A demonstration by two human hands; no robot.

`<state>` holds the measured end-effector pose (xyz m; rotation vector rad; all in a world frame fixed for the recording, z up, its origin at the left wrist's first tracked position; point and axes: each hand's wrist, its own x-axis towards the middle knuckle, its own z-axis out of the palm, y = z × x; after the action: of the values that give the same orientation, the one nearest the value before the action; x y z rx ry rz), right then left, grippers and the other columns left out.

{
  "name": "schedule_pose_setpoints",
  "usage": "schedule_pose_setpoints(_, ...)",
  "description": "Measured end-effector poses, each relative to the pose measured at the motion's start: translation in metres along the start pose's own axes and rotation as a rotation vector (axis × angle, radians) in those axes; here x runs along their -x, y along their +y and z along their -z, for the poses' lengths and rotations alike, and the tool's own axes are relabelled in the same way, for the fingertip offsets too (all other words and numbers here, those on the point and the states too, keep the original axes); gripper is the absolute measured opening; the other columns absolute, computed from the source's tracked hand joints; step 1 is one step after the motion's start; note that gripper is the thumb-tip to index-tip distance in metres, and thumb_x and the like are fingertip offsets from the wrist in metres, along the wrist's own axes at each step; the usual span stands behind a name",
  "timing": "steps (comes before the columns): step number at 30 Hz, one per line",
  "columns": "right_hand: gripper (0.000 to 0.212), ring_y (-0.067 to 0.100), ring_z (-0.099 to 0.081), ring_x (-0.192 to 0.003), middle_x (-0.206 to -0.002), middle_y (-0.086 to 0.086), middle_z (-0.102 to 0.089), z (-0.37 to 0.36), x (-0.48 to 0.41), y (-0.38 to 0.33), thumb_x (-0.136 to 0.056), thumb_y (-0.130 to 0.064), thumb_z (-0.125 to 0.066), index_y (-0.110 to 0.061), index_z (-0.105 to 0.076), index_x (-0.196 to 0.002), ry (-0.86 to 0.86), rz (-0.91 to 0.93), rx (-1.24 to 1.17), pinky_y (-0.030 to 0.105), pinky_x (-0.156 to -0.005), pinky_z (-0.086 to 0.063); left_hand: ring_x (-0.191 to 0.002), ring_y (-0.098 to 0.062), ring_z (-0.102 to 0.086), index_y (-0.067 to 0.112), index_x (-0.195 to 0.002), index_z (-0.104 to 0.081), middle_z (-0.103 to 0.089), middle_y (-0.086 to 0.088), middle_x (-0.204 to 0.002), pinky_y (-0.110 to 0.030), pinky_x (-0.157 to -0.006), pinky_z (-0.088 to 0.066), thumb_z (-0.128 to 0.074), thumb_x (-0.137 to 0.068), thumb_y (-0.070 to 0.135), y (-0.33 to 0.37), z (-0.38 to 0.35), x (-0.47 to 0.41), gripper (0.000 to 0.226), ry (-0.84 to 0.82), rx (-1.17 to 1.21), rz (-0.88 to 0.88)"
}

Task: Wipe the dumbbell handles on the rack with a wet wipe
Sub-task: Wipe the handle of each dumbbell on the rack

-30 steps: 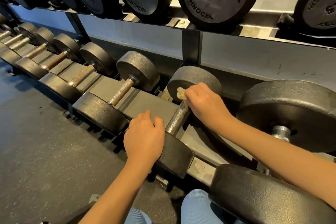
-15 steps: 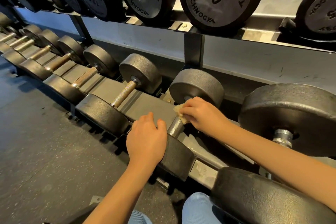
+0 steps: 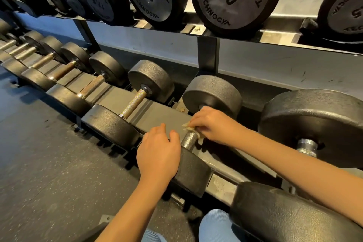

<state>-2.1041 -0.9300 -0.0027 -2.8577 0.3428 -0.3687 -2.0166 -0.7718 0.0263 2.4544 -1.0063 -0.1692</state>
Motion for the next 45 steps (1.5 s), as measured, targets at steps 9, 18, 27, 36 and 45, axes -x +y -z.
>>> schedule_pose_setpoints(9,0.024,0.026,-0.052,-0.092,-0.097,0.006,-0.069,-0.02,0.002,-0.028,-0.077,0.004,-0.065,-0.006,-0.073,-0.097,-0.041,0.171,-0.066,0.028,-0.079,-0.038,-0.132,-0.018,-0.039,0.017,-0.144,-0.039,-0.042,-0.002,-0.147,-0.035,-0.101,-0.035,-0.032,-0.099,0.034,-0.005,-0.006,-0.005,0.049,0.011,0.01,0.02)
schedule_pose_setpoints(18,0.02,0.027,-0.059,-0.077,-0.087,0.013,-0.062,0.006,0.002,-0.004,-0.075,-0.004,-0.073,-0.001,-0.064,-0.093,0.429,-0.07,0.177,0.033,-0.052,-0.05,-0.117,-0.018,-0.047,0.015,-0.118,-0.056,-0.054,-0.005,-0.13,-0.027,-0.078,-0.028,-0.035,-0.099,0.029,-0.002,-0.004,-0.002,0.032,0.035,0.028,0.011)
schedule_pose_setpoints(27,0.022,0.02,-0.052,-0.095,-0.1,0.005,-0.064,-0.015,0.004,-0.005,-0.089,-0.018,-0.056,-0.008,-0.071,-0.103,0.169,-0.068,0.03,0.035,-0.078,-0.05,-0.114,-0.018,-0.048,0.008,-0.123,-0.054,-0.056,-0.005,-0.126,-0.029,-0.078,-0.03,-0.036,-0.098,0.029,-0.003,-0.005,-0.002,0.038,0.048,0.042,0.023)
schedule_pose_setpoints(36,0.026,0.019,-0.048,-0.11,-0.117,-0.003,-0.062,-0.008,0.008,0.002,-0.092,-0.029,-0.059,-0.02,-0.069,-0.114,0.131,-0.111,0.115,0.031,-0.084,-0.047,-0.11,-0.018,-0.048,0.007,-0.12,-0.055,-0.057,-0.006,-0.122,-0.026,-0.076,-0.026,-0.035,-0.098,0.027,-0.001,-0.002,0.0,0.036,0.058,0.056,0.028)
schedule_pose_setpoints(45,0.026,0.024,-0.049,-0.104,-0.112,0.009,-0.058,-0.006,0.003,0.005,-0.087,-0.003,-0.058,-0.006,-0.064,-0.113,0.119,-0.136,0.246,0.033,-0.075,-0.048,-0.088,-0.011,-0.036,0.025,-0.095,-0.042,-0.048,-0.003,-0.098,-0.026,-0.074,-0.025,-0.036,-0.098,0.027,-0.001,-0.001,0.0,0.007,0.043,0.082,0.025)
